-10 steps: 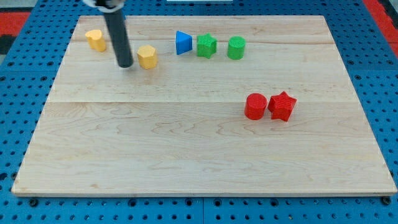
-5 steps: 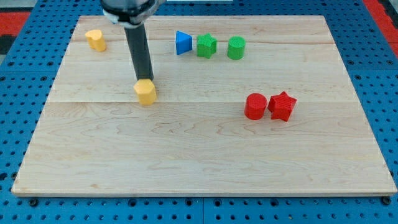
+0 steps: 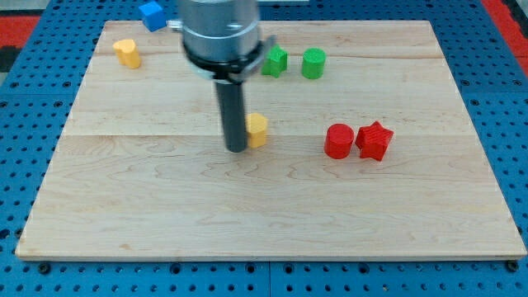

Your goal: Push yellow hexagon close red circle

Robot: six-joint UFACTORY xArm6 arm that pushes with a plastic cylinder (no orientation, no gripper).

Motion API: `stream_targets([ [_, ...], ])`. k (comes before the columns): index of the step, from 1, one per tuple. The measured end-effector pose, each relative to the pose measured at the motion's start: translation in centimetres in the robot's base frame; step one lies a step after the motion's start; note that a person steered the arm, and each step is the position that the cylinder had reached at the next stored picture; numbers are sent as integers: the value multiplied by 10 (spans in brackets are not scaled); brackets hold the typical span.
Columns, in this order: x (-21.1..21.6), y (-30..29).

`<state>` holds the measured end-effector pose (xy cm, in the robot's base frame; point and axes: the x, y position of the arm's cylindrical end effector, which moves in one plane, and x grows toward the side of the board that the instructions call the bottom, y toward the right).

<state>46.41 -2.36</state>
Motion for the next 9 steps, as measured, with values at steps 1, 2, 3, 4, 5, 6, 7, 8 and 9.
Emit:
stream_targets([
  [1, -17, -40],
  [2, -56, -23],
  [3, -57, 7],
  [4, -38, 7],
  [5, -34, 8],
  [6, -38, 0],
  [7, -13, -27],
  [8, 8, -23],
  [9, 8, 25],
])
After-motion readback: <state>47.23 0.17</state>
